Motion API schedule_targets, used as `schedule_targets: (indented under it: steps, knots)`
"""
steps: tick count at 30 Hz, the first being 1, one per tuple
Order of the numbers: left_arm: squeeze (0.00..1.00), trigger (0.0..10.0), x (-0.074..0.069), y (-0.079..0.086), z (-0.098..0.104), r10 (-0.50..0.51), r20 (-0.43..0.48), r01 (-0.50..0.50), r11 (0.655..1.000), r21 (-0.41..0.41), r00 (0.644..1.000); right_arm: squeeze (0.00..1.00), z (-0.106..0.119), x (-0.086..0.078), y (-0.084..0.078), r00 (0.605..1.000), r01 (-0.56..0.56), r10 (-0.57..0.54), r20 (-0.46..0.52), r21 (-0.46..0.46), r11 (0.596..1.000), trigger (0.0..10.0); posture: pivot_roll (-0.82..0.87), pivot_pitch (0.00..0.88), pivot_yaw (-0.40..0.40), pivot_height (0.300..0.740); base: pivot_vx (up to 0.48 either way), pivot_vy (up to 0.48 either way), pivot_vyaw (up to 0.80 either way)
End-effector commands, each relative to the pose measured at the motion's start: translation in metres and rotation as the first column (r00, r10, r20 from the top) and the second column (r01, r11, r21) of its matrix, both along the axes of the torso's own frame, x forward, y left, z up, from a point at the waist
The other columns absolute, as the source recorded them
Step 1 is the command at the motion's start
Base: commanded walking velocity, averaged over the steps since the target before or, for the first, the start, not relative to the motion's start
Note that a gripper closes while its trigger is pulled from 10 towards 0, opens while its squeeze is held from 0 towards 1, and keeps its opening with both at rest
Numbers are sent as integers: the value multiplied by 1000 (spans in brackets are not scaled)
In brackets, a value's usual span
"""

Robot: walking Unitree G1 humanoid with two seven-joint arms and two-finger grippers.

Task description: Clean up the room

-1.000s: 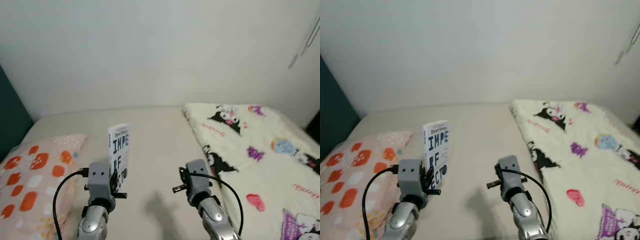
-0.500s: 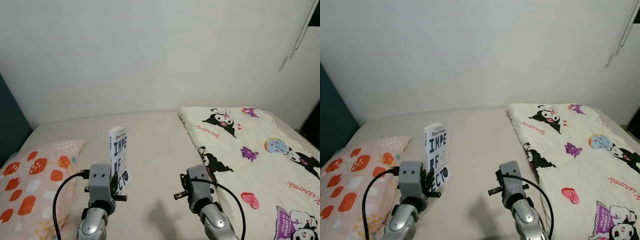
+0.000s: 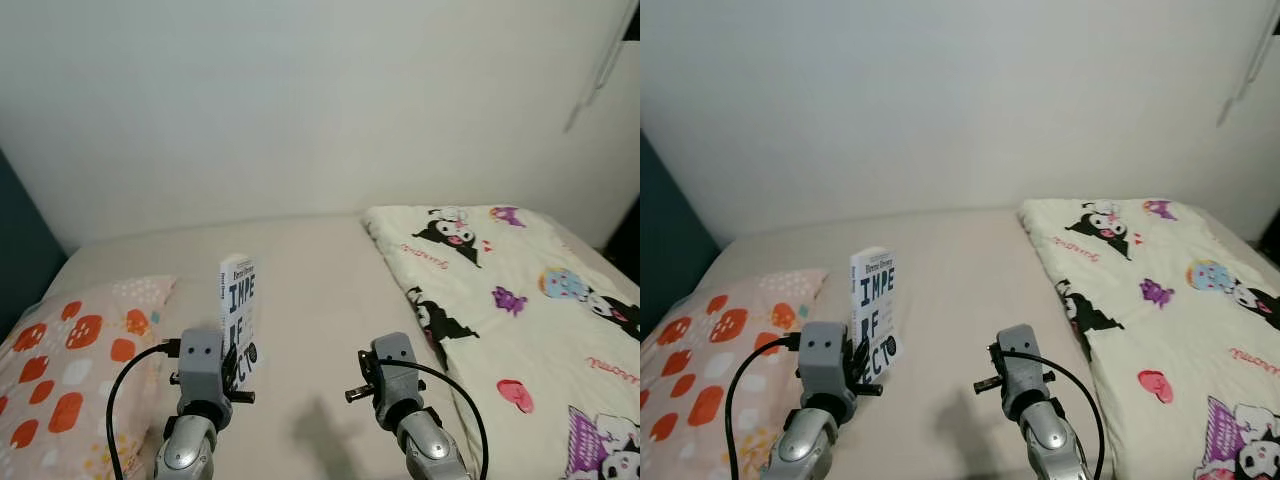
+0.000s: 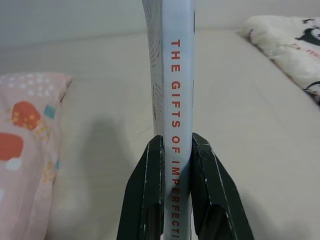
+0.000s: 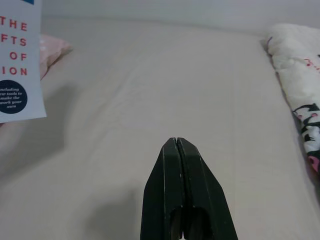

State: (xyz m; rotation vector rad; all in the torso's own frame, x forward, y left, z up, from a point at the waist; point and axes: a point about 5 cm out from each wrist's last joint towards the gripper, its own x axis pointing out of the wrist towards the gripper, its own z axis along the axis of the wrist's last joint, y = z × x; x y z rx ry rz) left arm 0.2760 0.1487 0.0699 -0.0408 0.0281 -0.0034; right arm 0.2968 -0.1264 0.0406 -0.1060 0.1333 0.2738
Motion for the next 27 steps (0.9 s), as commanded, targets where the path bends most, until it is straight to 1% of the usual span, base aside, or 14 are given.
schedule_targets:
  steps: [1,5,6,7,11,12,14,16,19,21,22,23,24,27]
  knots:
    - [0,10000,-1,2,5,9,27,-9,1000,7,1000,0,-4,-2,-1,1000,5,-5,-23,3,1000,10000,-37,117,3,740,0,0,0]
    - [0,10000,-2,3,5,18,16,-18,1000,-9,1000,0,-4,-2,1,999,11,-9,-43,47,999,10000,-35,117,3,740,0,0,0]
    - [0,10000,-1,1,4,18,-10,-18,999,-48,1000,0,-7,-1,5,990,45,-12,-141,231,972,10000,-35,118,3,740,0,0,0]
    - [0,10000,0,0,3,16,-17,-17,998,-65,1000,0,-8,-1,7,985,58,-5,-174,298,953,10000,-35,118,3,740,0,0,0]
    - [0,10000,3,-4,5,11,-50,-18,989,-144,999,0,-5,1,15,972,61,54,-230,467,882,10000,-34,120,3,740,0,0,0]
    - [0,10000,7,-8,8,8,-76,-26,970,-243,997,0,-1,4,17,968,70,78,-238,556,828,10000,-32,119,1,740,0,0,0]
    - [0,10000,8,-9,9,7,-82,-29,962,-273,997,0,0,4,17,968,76,76,-238,570,818,10000,-32,119,1,740,0,0,0]
    - [0,10000,15,-8,17,98,-84,-126,877,-464,992,0,3,8,15,969,115,53,-241,630,768,10000,-28,117,0,740,0,0,0]
    - [0,10000,22,-6,17,182,-140,-229,735,-638,973,0,6,9,13,972,124,46,-230,672,730,10000,-28,115,3,740,0,0,0]
    - [0,10000,24,-6,16,203,-170,-263,673,-691,964,0,6,8,12,971,121,57,-232,684,719,10000,-28,115,3,740,0,0,0]
    - [0,10000,25,-6,17,215,-187,-283,628,-725,958,608,7,8,12,971,125,58,-232,698,705,10000,-28,115,3,740,0,0,0]
    - [0,10000,26,-7,17,221,-196,-292,601,-744,955,608,7,7,12,971,127,58,-231,707,696,10000,-28,115,7,740,0,0,0]
    - [0,10000,27,-7,18,231,-203,-301,563,-770,952,1000,9,7,12,973,128,62,-224,736,664,10000,-28,115,8,740,0,0,0]
    - [0,10000,29,-9,20,221,-215,-303,533,-790,951,1000,12,6,12,974,125,75,-215,779,615,10000,-30,116,11,740,0,0,0]
